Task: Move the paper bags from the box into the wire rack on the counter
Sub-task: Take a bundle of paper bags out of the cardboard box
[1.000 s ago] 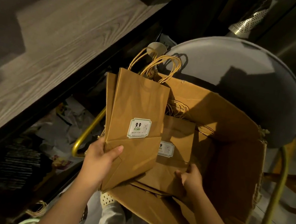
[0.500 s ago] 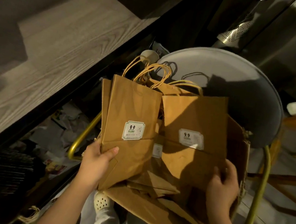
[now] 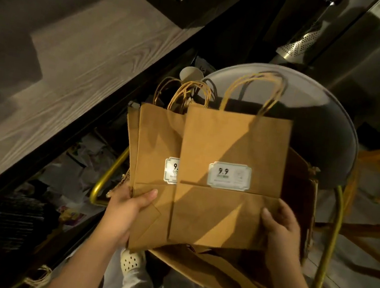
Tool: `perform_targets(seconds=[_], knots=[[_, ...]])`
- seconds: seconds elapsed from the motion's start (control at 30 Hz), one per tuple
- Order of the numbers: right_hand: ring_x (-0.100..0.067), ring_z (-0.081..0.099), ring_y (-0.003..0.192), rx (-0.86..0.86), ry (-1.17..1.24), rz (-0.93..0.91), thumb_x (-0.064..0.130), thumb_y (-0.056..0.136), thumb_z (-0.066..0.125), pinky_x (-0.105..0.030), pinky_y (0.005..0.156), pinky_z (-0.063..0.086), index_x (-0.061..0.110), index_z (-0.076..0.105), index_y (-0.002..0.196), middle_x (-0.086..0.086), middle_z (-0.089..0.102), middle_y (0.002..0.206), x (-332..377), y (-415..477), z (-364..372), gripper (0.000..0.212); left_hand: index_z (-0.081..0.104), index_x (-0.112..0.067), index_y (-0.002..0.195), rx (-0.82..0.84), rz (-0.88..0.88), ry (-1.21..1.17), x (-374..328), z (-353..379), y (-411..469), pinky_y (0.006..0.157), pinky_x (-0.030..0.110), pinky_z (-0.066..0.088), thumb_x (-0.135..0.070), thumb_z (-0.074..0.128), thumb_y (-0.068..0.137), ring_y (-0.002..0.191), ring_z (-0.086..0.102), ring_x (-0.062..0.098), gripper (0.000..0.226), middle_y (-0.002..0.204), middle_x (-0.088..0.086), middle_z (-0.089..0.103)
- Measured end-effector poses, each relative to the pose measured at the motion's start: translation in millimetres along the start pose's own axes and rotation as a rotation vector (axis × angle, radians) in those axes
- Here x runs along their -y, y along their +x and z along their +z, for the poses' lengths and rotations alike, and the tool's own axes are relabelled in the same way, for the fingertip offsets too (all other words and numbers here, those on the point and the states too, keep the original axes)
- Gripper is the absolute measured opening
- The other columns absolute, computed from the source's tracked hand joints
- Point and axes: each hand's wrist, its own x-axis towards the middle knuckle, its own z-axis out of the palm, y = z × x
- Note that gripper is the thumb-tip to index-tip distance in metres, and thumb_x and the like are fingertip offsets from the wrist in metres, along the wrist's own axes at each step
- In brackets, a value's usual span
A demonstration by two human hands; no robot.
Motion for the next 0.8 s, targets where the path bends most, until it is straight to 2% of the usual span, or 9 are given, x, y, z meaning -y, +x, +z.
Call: perform_targets(seconds=[0.1,0.17,0.27,0.33,0.47,0.53,0.6,0.7,0.8], knots=[[-0.011,0.053,0.1,0.166,-0.027,0.059,0.015,0.094,0.057,-0.04,0.089,0.043,0.036,0.048,0.121,0.014,0.054,0.111,-10,-5,14,0.035,0.06,-0.012,0.113,0.08,-0.021,-0.053,0,0,-4,0.074,0.04,0.055,-0.014,0.066,0.075,0.095,0.069,0.028,0.039,0.104,0.01,0.072],[-0.012,0.054,0.101,0.216,-0.027,0.091,0.016,0.094,0.057,-0.039,0.088,0.045,0.035,0.049,0.122,0.011,0.055,0.114,-16,-7,25,0.035,0.061,-0.012,0.111,0.122,-0.014,-0.04,1,1,-5,0.069,0.035,0.057,-0.023,0.073,0.068,0.093,0.07,0.026,0.046,0.102,0.01,0.072],[-0.018,0.057,0.108,0.28,-0.018,0.126,0.021,0.095,0.058,-0.044,0.09,0.051,0.036,0.052,0.124,0.008,0.056,0.122,-21,-8,39,0.034,0.062,-0.012,0.111,0.138,-0.007,0.032,3,3,-5,0.068,0.032,0.058,-0.05,0.092,0.034,0.093,0.07,0.024,0.092,0.103,0.008,0.073],[-0.022,0.056,0.114,0.32,-0.029,0.144,0.025,0.094,0.06,-0.051,0.096,0.049,0.039,0.049,0.128,0.006,0.052,0.129,-22,-6,43,0.039,0.062,-0.01,0.115,0.159,0.001,0.049,4,1,-4,0.07,0.034,0.058,-0.048,0.094,0.027,0.096,0.07,0.025,0.101,0.105,0.01,0.072],[-0.023,0.055,0.118,0.402,-0.068,0.169,0.032,0.091,0.063,-0.052,0.1,0.047,0.04,0.04,0.139,0.006,0.05,0.132,-20,-1,42,0.054,0.061,-0.008,0.113,0.204,-0.021,-0.016,4,-3,-5,0.062,0.029,0.057,-0.025,0.086,0.04,0.089,0.071,0.026,0.079,0.101,0.013,0.072],[-0.024,0.055,0.119,0.43,-0.052,0.193,0.031,0.09,0.064,-0.053,0.1,0.047,0.038,0.038,0.143,0.005,0.051,0.133,-21,3,40,0.059,0.06,-0.009,0.117,0.215,-0.034,-0.024,4,-2,-5,0.066,0.032,0.058,-0.023,0.083,0.046,0.094,0.069,0.029,0.076,0.105,0.014,0.071],[-0.025,0.056,0.118,0.445,-0.03,0.199,0.026,0.091,0.064,-0.05,0.097,0.049,0.038,0.042,0.14,0.005,0.052,0.129,-21,7,40,0.055,0.059,-0.01,0.118,0.206,-0.04,-0.028,3,1,-6,0.071,0.036,0.057,-0.023,0.083,0.048,0.099,0.068,0.031,0.075,0.108,0.014,0.07],[-0.023,0.054,0.116,0.37,-0.044,0.224,0.018,0.092,0.062,-0.04,0.088,0.052,0.036,0.046,0.136,0.006,0.053,0.124,-24,19,40,0.05,0.061,-0.013,0.112,0.14,-0.07,-0.046,3,4,-5,0.069,0.036,0.055,-0.009,0.082,0.061,0.093,0.069,0.029,0.055,0.102,0.011,0.072],[-0.023,0.058,0.113,0.252,-0.1,0.272,0.008,0.092,0.061,-0.04,0.091,0.053,0.027,0.054,0.131,-0.002,0.056,0.127,-37,36,33,0.044,0.06,-0.014,0.106,0.056,-0.105,-0.04,2,4,-5,0.063,0.035,0.053,0.0,0.067,0.077,0.084,0.069,0.027,0.033,0.096,0.009,0.073]])
